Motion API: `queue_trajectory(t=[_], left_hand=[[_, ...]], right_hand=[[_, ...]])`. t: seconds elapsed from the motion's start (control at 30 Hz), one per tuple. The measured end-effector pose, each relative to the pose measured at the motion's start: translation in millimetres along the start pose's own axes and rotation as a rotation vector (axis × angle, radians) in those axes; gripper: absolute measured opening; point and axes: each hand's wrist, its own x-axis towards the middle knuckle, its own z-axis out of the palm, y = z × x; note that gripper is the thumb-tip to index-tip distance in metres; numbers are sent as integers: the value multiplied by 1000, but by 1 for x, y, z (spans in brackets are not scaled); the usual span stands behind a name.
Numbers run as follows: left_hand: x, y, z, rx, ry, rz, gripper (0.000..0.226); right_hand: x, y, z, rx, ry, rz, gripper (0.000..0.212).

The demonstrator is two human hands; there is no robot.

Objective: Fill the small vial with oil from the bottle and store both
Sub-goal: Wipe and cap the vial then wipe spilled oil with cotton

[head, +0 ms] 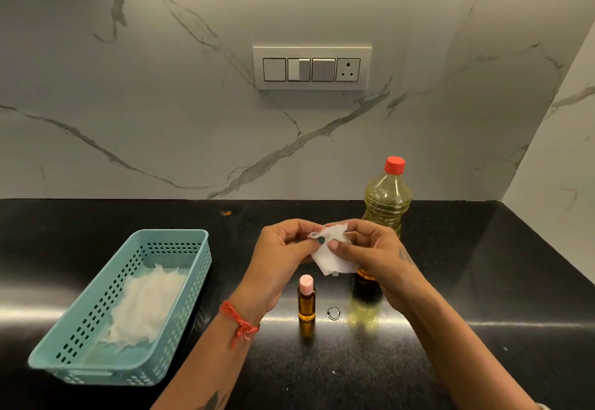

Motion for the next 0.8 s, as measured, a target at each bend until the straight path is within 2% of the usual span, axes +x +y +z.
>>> queue_trajectory(t=[0.13,0.23,0.37,0.5,0.57,0.63,0.7,0.8], left_hand=[[-1,0,-3,-79,24,-50,15],[-3,3,-4,-198,53,-100,14],[-5,4,-4,-262,56,-107,17],[-7,4,-3,-224,1,-76,21],[-7,4,-6,-220,-30,-66,19],[-8,3,-8,-149,-62,-47,30],[-8,2,-8,-52,-60,-27,37],[-7,0,-6,119,-8,29,32]], right_hand=[[0,1,1,20,28,3,5],[-1,0,2,85,14,31,8],[-2,2,5,91,96,15,21],[-4,2,5,90,38,-7,18],[-6,0,2,85,-9,2,24],[-7,-2,0,77,-31,3,36],[-7,-1,-1,23,-11,-11,44],[-6,1,1,-141,59,-65,36]])
